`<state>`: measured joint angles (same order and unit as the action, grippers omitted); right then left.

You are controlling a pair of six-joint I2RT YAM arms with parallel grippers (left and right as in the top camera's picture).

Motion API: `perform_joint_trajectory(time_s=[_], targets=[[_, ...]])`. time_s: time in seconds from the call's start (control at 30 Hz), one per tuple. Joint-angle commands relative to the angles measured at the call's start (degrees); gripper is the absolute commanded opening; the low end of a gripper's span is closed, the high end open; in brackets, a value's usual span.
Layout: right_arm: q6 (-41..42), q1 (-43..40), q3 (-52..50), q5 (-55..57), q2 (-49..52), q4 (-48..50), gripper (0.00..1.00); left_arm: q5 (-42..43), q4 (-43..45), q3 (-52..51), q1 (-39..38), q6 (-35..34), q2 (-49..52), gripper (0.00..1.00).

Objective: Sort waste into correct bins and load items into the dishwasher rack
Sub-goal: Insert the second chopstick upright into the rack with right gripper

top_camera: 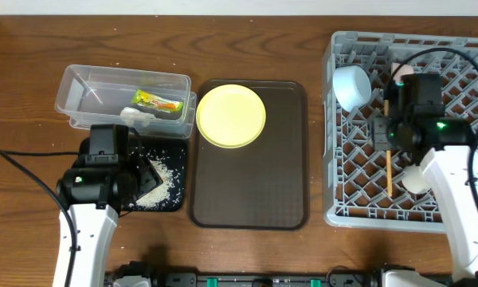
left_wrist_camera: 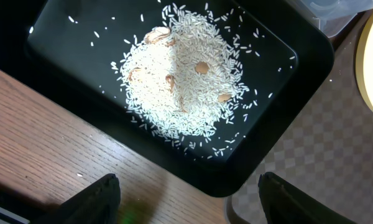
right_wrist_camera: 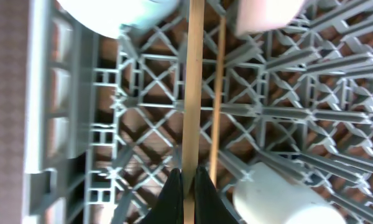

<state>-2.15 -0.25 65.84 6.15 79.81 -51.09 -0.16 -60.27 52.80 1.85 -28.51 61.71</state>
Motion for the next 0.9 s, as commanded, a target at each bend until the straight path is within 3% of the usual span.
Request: perform_joint_trajectory(time_s=[0.0, 0.13, 0.3, 0.37, 0.87], targets=[[-3.1, -2.0, 0.1, -0.6, 1.4, 0.2, 0.01, -0.3, -0.3, -0.4, 0.3, -0.3, -0.3, 0.74], [-3.1, -2.4, 0.1, -0.5, 3.9, 0.6, 0.03, -0.3, -0.3, -0.4, 0.3, -0.3, -0.3, 0.74], [-3.1, -2.4, 0.1, -0.2, 5.7, 2.9, 0.39, -0.3, -0.4, -0.4, 0.3, -0.3, -0.3, 0.74], [-3.1, -2.4, 0.2, -0.2, 5.4, 3.8, 0.47, -0.3, -0.5, -0.4, 0.3, -0.3, -0.3, 0.74], [-0.2, 1.5, 4.4, -6.3, 0.6, 5.4, 0.51, -0.3, -0.5, -0.4, 0.3, -0.3, -0.3, 0.74]])
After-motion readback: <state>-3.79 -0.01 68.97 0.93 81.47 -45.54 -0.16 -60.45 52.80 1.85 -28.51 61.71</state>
